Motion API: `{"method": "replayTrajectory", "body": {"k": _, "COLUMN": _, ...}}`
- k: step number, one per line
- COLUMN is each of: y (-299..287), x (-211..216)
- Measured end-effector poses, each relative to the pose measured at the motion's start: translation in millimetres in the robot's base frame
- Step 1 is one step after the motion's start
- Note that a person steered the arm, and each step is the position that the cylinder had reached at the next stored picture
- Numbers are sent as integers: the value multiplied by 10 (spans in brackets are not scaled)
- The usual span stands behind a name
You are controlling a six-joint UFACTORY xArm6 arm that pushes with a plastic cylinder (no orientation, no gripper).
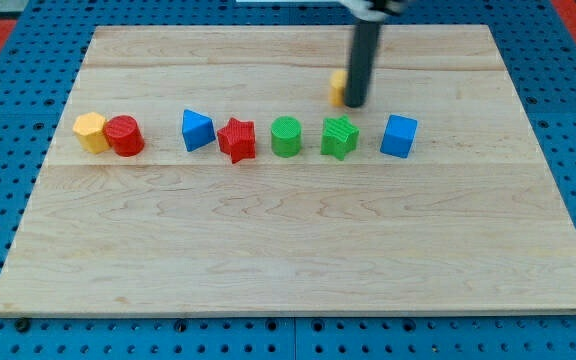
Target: Move the yellow heart towards top left
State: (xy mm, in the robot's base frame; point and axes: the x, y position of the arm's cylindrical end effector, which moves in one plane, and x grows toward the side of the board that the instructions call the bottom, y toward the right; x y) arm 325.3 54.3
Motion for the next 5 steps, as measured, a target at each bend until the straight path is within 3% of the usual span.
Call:
{"method": "replayTrajectory", "body": {"k": 1, "y": -593, "x": -457}}
{"method": "replayTrajectory", "body": {"k": 2, "y": -449, "x": -349}}
{"method": "replayTrajectory", "body": {"k": 3, "y": 61, "x": -375}}
{"method": "replayTrajectory", "body": {"k": 4, "y": 138, "x": -702}}
{"method": "replayTrajectory", "body": {"k": 5, "y": -466, "x": -958}}
